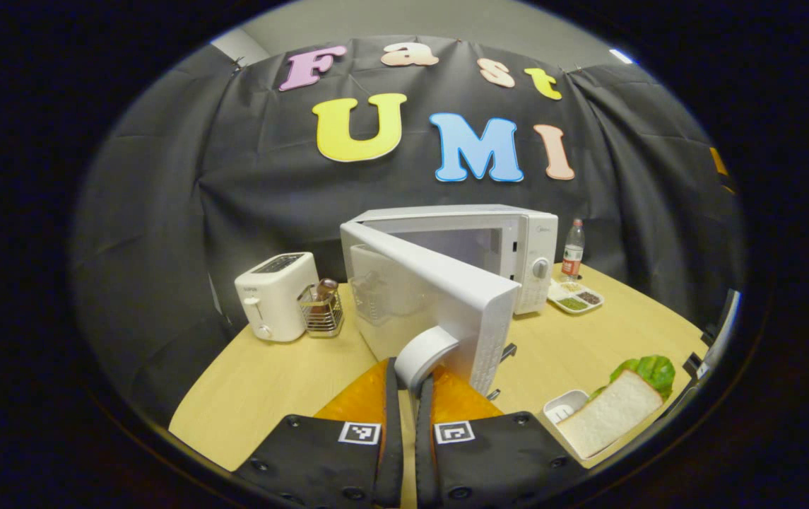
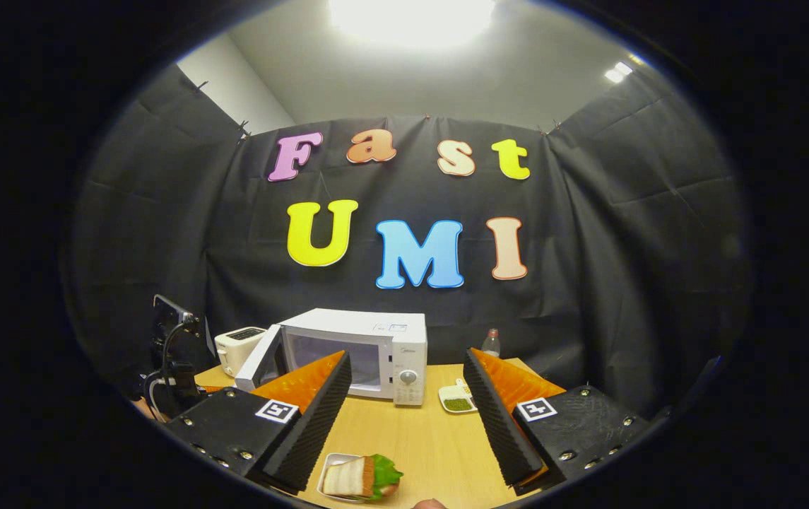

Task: Open the microwave oven with the left hand, put the food in, and close the microwave oven.

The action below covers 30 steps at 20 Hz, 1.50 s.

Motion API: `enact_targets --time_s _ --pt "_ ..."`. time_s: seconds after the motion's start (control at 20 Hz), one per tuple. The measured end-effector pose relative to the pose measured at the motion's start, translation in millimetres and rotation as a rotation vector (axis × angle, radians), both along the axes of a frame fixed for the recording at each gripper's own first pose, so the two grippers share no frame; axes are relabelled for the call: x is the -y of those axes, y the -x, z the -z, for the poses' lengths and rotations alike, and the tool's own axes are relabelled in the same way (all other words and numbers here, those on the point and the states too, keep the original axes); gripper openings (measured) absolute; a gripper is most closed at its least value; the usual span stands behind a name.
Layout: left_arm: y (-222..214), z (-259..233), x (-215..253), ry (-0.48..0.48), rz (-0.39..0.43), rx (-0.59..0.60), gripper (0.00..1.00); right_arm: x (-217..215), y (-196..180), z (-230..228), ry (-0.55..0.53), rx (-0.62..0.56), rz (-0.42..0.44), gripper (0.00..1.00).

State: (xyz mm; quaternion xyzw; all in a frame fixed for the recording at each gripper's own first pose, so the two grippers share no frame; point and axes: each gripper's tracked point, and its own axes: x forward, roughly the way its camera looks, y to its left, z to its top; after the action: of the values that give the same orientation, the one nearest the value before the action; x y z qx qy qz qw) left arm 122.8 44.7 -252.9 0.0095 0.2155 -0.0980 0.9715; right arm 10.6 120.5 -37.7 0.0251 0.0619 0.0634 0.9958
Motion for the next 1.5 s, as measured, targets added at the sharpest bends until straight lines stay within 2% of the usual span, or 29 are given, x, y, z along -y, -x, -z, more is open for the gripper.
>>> enact_targets --time_s 0.2,0.25,0.45,0.6,0.65,0.7,0.8,0.85,0.95,1.0,1.05,1.1,1.2,1.25,1.35,1.4,1.5 --pt "2.2 2.0 -29.2 0.0 0.032 0.007 0.14 -36.6 -1.2 -2.8 0.012 0.017 0.004 0.96" --pt "2.5 2.9 -34.9 -0.002 0.045 0.007 0.17 -44.5 -1.7 -2.4 0.009 0.016 0.005 0.96" --pt "1.4 4.4 -61.4 0.001 0.056 0.011 0.14 -74.0 -3.4 0.8 0.0 0.011 0.003 0.97" --pt "0.0 7.7 -89.3 -0.001 0.015 0.01 0.13 -88.4 -7.8 5.3 0.001 -0.002 -0.01 0.96" --pt "0.5 8.4 -96.0 0.012 0.003 0.006 0.17 -91.6 -9.5 4.9 -0.003 -0.007 -0.015 0.96" --pt "1.2 11.0 -99.4 0.026 -0.008 -0.002 0.14 -93.7 -11.1 4.9 -0.007 -0.009 -0.019 0.96" --pt "5.9 12.4 -102.5 0.063 -0.04 -0.019 0.19 -93.6 -15.5 2.6 -0.005 -0.007 -0.03 0.97" --pt "9.8 11.9 -106.1 0.066 -0.067 -0.018 0.15 -91.9 -17.8 2.5 0.0 -0.008 -0.038 0.97" --pt "19.2 7.8 -112.2 0.053 -0.12 -0.004 0.23 -88.7 -22.9 5.6 0.005 -0.02 -0.062 0.96" --pt "25.5 2.4 -115.2 0.049 -0.141 0.005 0.18 -87.0 -25.0 7.8 0.004 -0.027 -0.075 0.96" --pt "32.0 -5.7 -119.0 0.046 -0.166 0.021 0.34 -84.2 -27.4 9.6 0.001 -0.036 -0.086 0.96" --pt "37.2 -16.5 -121.1 0.05 -0.184 0.039 0.41 -80.0 -30.5 13.6 -0.003 -0.048 -0.095 0.96" --pt "45.8 -43.5 -131.0 0.034 -0.235 0.089 0.83 -72.1 -35.5 23.6 -0.014 -0.081 -0.113 0.96" --pt "50.9 -58.8 -132.2 0.04 -0.252 0.117 0.98 -69.0 -38.1 32.8 -0.018 -0.11 -0.125 0.96" --pt "60.7 -89.9 -130.6 0.037 -0.277 0.175 0.99 -62.7 -41.8 51.9 -0.034 -0.181 -0.153 0.97" --pt "63.9 -105.3 -128.4 0.031 -0.285 0.204 0.94 -60.5 -42.5 63.3 -0.049 -0.223 -0.166 0.97" --pt "70.5 -132.3 -122.4 0.025 -0.299 0.258 0.98 -55.5 -42.0 84.7 -0.09 -0.314 -0.189 0.97"
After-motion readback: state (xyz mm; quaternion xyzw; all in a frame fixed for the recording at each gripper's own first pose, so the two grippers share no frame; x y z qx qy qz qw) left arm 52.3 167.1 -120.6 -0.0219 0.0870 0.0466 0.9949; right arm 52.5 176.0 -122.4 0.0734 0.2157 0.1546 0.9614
